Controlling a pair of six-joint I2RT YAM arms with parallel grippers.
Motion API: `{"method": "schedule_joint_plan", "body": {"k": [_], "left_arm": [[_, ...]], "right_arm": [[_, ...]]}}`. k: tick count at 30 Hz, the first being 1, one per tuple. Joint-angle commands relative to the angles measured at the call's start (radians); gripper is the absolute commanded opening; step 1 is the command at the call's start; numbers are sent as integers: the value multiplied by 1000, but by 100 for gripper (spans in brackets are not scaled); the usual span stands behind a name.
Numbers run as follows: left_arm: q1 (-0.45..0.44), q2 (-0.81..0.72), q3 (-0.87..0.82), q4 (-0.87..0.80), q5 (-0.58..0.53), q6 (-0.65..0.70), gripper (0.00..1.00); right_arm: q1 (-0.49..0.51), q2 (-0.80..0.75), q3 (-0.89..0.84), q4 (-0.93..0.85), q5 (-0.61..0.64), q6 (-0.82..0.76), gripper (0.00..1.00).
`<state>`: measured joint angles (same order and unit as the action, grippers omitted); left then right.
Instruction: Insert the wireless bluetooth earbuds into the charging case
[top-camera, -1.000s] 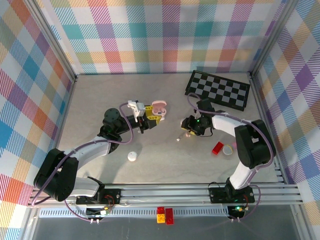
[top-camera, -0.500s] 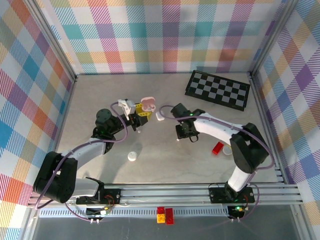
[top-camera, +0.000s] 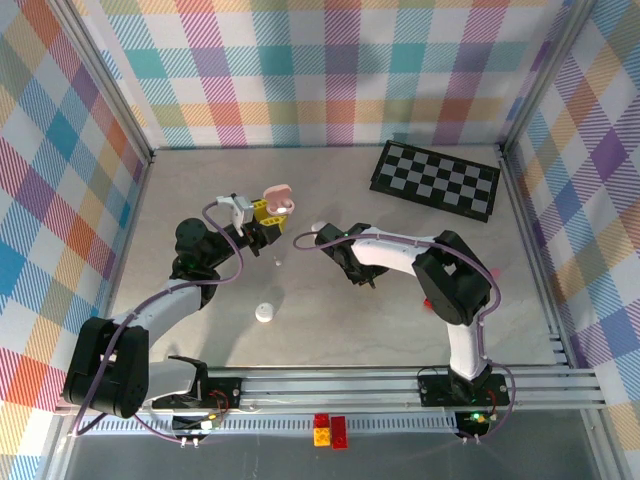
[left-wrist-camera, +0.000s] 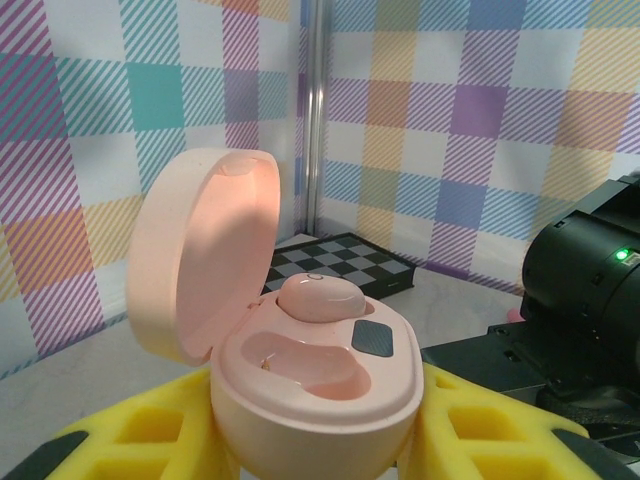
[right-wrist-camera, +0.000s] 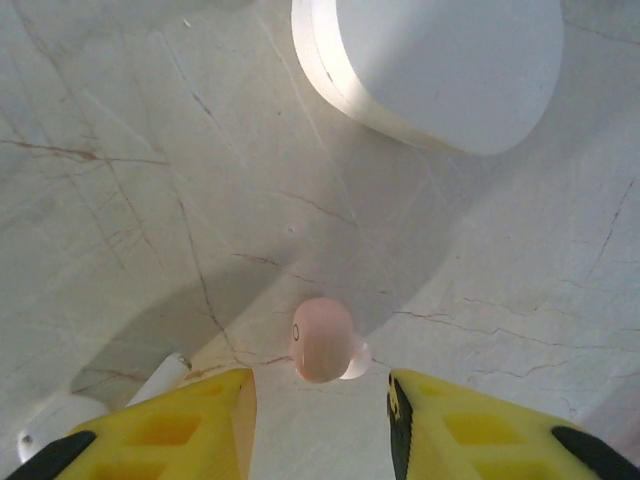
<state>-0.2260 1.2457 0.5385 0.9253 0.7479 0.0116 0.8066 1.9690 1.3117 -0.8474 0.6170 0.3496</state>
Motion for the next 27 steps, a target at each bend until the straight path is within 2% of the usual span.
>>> {"method": "schedule_joint_plan", "body": {"k": [1,7,20,27], "left_arm": [[14,-26,-11,29,21,-9,38],[14,-26,-7,17,29,-7,38],[14,-37,-5,1,39,-4,38],[14,-37,-5,1,43,-7,38]], "right_arm": [[7,21,26,-35,42,-17,38],[8,61,59,-41,59,-24,32],[-6,87,67,-51,59,-36,26],[-29,84,57,-55,9,-28,23]]}}
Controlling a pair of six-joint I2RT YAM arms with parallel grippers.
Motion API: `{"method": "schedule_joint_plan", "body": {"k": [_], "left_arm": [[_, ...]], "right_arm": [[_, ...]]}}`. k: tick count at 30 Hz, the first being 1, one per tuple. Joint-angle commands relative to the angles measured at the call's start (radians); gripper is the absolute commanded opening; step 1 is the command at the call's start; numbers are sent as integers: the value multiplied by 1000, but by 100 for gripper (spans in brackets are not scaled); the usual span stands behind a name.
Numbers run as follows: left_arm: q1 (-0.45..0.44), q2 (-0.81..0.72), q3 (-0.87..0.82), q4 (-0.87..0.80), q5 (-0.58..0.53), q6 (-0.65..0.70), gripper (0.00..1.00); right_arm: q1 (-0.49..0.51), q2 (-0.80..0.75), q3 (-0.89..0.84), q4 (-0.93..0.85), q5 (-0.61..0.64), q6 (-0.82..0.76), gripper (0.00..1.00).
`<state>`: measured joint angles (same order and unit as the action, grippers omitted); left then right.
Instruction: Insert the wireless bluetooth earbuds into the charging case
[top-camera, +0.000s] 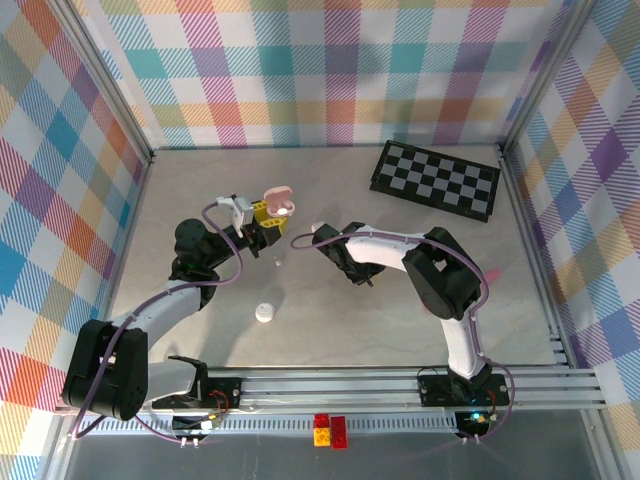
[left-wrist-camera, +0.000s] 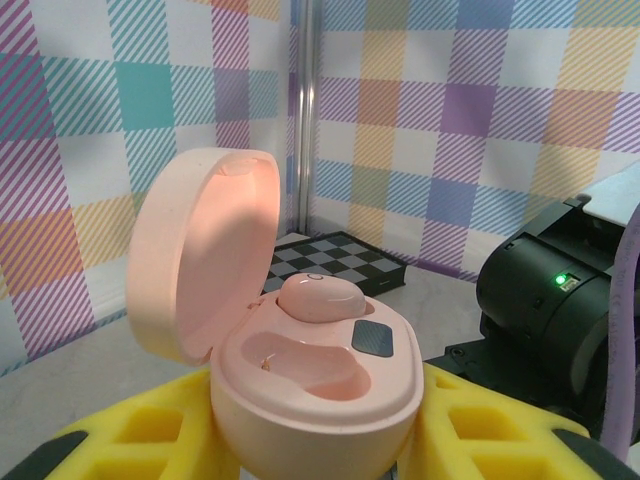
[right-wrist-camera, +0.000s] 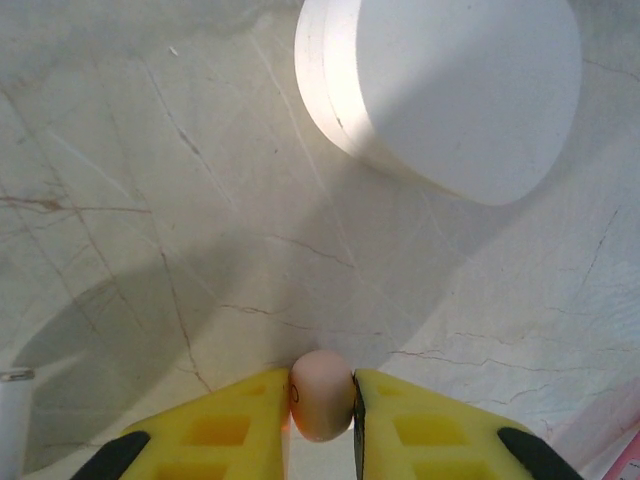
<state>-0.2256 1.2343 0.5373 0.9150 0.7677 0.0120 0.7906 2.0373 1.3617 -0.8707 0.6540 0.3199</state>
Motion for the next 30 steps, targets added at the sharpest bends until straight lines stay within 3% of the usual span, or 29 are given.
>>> {"method": "schedule_joint_plan", "body": {"k": [1,12,20,30], "left_arm": [[14,-25,-3,12,23,-6,38],[7,-33,-3,-3,27,3,39],[-54,-29,15,-56,-18,77,38],[-162,58,68,-20,-72,113,38]], "right_arm": [[-16,14,4,-29,-44,2,23],[-38,-155,-58,80,-173,4,23],[-83,-390,-107,192,-384,32,22],[-176,-592,-108,263,-739,117,23]]}}
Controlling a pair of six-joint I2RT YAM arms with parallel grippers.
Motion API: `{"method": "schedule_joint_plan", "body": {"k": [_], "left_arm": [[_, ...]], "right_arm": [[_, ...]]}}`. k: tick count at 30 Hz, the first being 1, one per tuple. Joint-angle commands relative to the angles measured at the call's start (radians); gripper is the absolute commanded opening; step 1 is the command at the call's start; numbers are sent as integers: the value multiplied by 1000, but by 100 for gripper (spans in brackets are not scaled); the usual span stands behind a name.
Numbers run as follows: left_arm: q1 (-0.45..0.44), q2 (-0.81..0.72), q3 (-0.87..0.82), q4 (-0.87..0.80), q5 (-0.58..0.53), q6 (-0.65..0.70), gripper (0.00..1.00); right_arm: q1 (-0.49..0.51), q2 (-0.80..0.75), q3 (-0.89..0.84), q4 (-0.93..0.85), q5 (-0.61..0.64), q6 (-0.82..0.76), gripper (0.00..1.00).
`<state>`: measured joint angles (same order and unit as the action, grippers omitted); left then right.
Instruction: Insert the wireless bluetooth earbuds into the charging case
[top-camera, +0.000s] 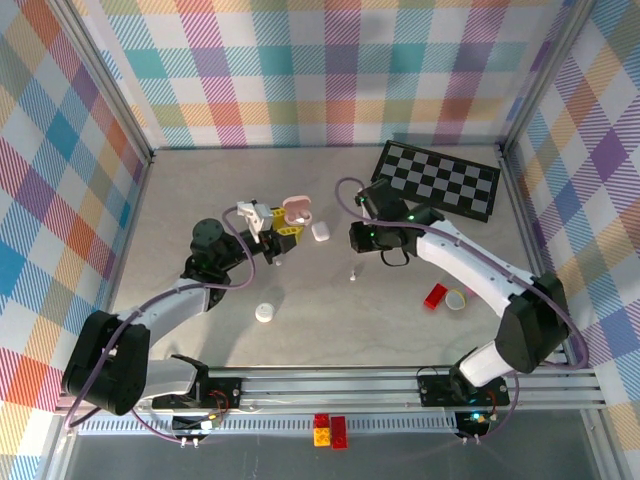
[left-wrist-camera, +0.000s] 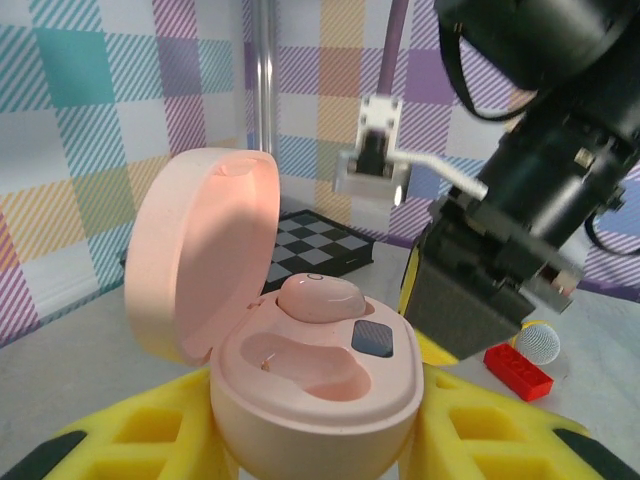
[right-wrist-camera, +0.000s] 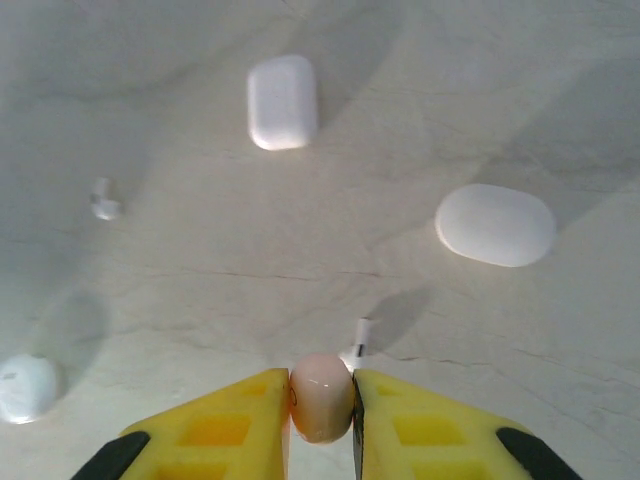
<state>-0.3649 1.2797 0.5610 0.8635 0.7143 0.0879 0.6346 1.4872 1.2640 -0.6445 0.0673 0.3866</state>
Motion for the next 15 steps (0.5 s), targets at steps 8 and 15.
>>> {"method": "schedule_joint_plan", "body": {"k": [8,15], "left_arm": [[-89,73,97,-8,-55,94,38],[-138,121,147,-24,-85,125,38]], "right_arm": [[-74,-140,-10,112,-355,117,23],[-80,-146,27,162,-471,135,23]]}}
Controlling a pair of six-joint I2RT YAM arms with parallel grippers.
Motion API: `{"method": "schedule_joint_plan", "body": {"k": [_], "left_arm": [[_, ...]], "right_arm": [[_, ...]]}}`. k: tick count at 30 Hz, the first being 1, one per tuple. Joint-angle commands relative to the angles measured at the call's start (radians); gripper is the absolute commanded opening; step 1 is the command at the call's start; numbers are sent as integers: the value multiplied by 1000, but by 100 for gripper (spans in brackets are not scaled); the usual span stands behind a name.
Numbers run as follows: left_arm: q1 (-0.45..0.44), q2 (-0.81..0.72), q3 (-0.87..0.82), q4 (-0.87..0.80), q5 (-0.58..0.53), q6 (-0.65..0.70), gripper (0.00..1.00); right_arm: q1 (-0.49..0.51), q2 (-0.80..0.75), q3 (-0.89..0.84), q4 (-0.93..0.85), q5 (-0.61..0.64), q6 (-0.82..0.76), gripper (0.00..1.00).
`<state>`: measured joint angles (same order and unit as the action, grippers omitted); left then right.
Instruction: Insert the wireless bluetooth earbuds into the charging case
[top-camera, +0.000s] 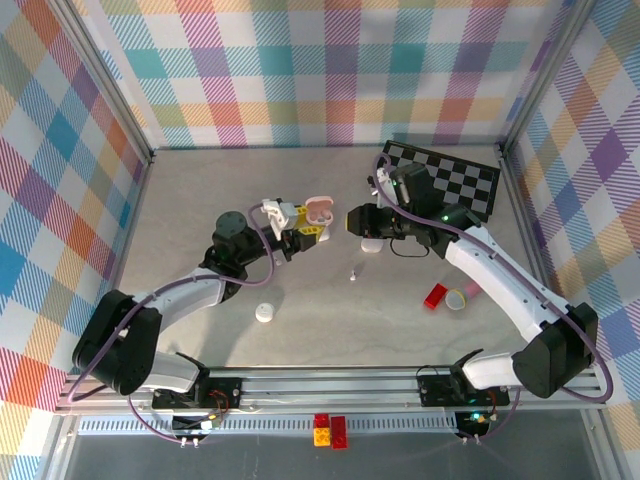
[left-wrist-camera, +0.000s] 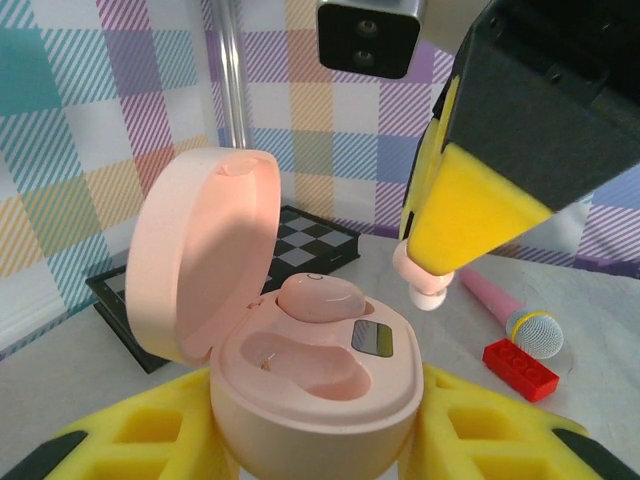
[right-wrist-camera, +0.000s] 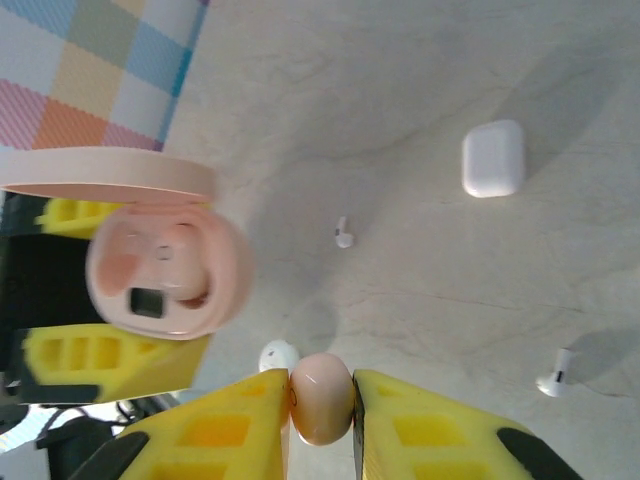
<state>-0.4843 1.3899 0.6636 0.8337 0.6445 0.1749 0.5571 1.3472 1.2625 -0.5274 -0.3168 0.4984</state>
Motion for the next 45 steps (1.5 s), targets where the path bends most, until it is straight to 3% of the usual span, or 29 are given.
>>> {"method": "schedule_joint_plan", "body": {"k": [1,10,45], "left_arm": [[-23,16,52,4,-17,42,38],[-67,39,113,-108,-36,133,38],[-96,47,149,-107,-26,135,37]], "right_arm": [[-2,-9,33,57,-102,26,23],[-2,1,76,104,-179,45,23],[-2,93,120,108,-207,26,25]]}}
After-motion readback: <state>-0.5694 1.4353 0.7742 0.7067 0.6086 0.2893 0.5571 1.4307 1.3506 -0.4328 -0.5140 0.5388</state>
